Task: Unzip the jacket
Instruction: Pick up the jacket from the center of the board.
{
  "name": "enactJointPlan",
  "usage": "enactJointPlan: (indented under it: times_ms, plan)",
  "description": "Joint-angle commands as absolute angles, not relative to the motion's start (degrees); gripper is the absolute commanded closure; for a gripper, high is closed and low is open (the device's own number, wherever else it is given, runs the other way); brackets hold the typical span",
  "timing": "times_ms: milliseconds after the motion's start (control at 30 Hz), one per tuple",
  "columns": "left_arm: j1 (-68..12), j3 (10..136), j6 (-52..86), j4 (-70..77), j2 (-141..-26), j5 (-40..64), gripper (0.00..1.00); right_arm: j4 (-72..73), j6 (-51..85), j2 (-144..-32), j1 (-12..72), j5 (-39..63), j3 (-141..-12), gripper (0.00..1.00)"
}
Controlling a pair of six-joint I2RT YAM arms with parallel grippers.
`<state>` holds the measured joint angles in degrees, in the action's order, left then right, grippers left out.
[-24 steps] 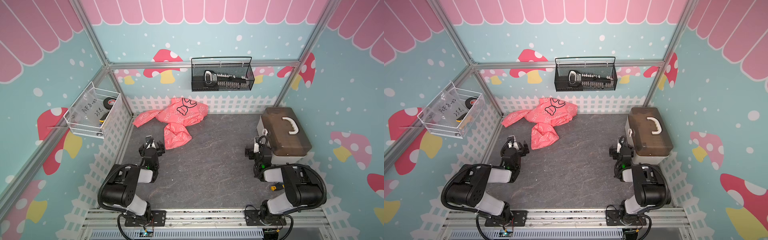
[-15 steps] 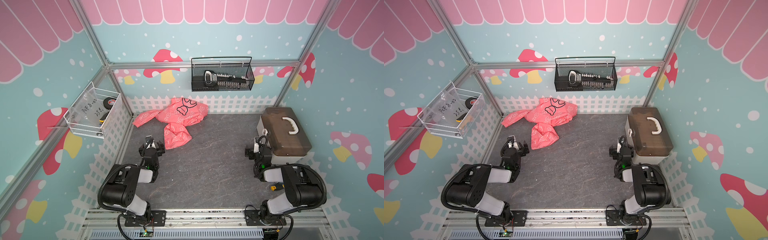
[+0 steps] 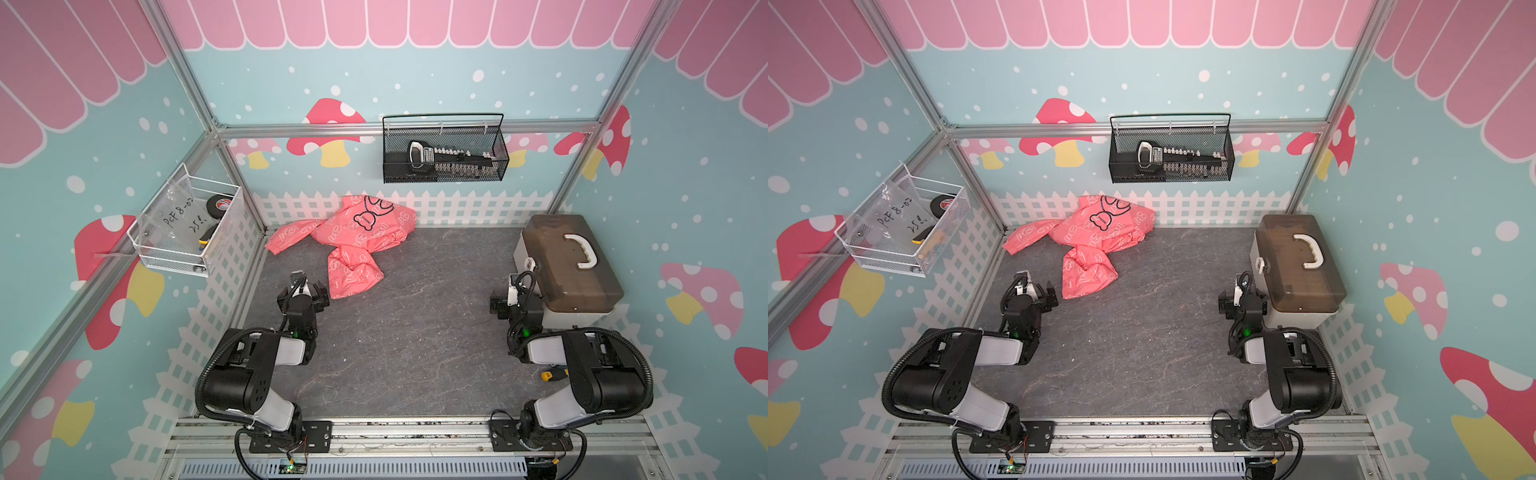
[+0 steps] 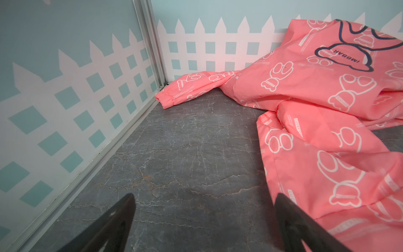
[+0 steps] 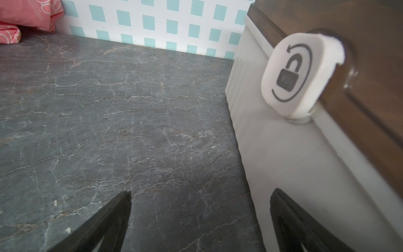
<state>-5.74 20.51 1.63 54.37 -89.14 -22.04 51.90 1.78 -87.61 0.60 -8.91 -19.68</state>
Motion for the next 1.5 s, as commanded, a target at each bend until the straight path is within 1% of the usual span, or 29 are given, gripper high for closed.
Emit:
enactJointPlan:
  times_ms: [0, 33, 67, 100, 133, 167, 233, 267, 333, 400, 467, 533, 633, 700, 767, 867, 1000, 1100, 1300, 1367, 1467]
  plan:
    - [-6.5, 21.0, 1.0, 54.4, -87.7, -22.1, 0.0, 51.3, 2.2, -85.2, 1.1, -10.5, -20.9, 0.01]
    - [-7.5, 20.0, 0.9, 54.8, -86.7, -23.5, 0.0, 45.9, 2.1, -81.3, 1.9, -12.8, -22.2, 0.01]
    - [-8.5, 18.5, -0.5, 59.2, -86.9, -24.8, 0.0, 37.7, 2.2, -76.3, 2.6, -15.7, -24.6, 0.01]
    - [-9.8, 18.3, -2.0, 60.3, -86.2, -26.4, 0.0, 32.4, 6.2, -72.0, 2.8, -19.3, -26.6, 0.01]
    - [-12.2, 20.0, -4.0, 55.0, -83.9, -30.7, 0.0, 29.5, 11.4, -68.4, 2.6, -21.6, -27.7, 0.01]
    - [-16.2, 23.2, -7.1, 48.5, -80.9, -36.7, 0.0, 27.3, 15.3, -64.8, 2.3, -20.7, -28.5, 0.01]
    - [-22.1, 26.1, -12.1, 46.2, -75.3, -43.5, 0.0, 27.1, 15.5, -59.8, 2.1, -13.3, -28.7, 0.02]
    - [-23.1, 26.0, -11.6, 45.2, -72.0, -43.7, 0.0, 27.1, 15.9, -58.3, 2.1, -10.6, -28.8, 0.01]
    - [-23.2, 26.7, -6.0, 36.7, -65.5, -43.3, 0.0, 26.2, 18.3, -57.0, 2.1, -7.5, -29.2, 0.02]
    - [-25.1, 28.9, -4.1, 29.9, -61.8, -46.2, 0.0, 23.4, 20.2, -57.1, 2.2, -3.0, -31.2, 0.03]
    - [-25.4, 32.8, 0.1, 20.6, -58.8, -47.7, 0.0, 22.7, 22.9, -58.6, 2.5, 3.7, -32.6, 0.05]
    - [-25.3, 36.6, 6.4, 10.6, -56.8, -49.1, 0.0, 22.1, 24.4, -61.9, 4.3, 8.1, -34.8, 0.04]
    - [-25.2, 40.8, 16.2, -3.8, -54.4, -49.9, 0.0, 17.5, 21.6, -70.3, 10.6, 13.6, -41.5, 0.04]
    - [-25.1, 42.1, 20.1, -10.3, -53.2, -48.9, 0.0, 16.5, 19.2, -76.7, 15.7, 15.4, -45.6, 0.02]
    - [-25.1, 42.5, 21.9, -15.1, -51.8, -47.0, 0.0, 16.0, 19.9, -83.8, 19.7, 16.6, -50.3, 0.02]
    - [-25.2, 41.7, 21.1, -18.1, -49.7, -42.2, 0.0, 15.9, 21.0, -93.6, 24.1, 17.4, -56.6, 0.02]
    - [-25.2, 39.4, 16.8, -20.2, -45.1, -29.4, 0.0, 14.5, 21.4, -107.0, 28.9, 18.9, -67.0, 0.02]
    - [-25.2, 37.2, 16.0, -20.6, -40.4, -23.8, 0.0, 14.0, 23.0, -116.0, 31.2, 20.1, -74.0, 0.02]
    - [-25.2, 34.7, 14.0, -21.0, -33.3, -21.8, 0.0, 11.7, 26.1, -128.3, 34.1, 20.5, -86.2, 0.04]
    - [-25.2, 34.3, 13.1, -21.2, -32.3, -21.4, 0.0, 11.1, 27.8, -132.2, 34.2, 21.9, -90.0, 0.07]
    - [-25.2, 34.3, 12.9, -21.7, -32.0, -20.8, 0.0, 10.8, 29.5, -136.4, 34.6, 23.6, -94.4, 0.09]
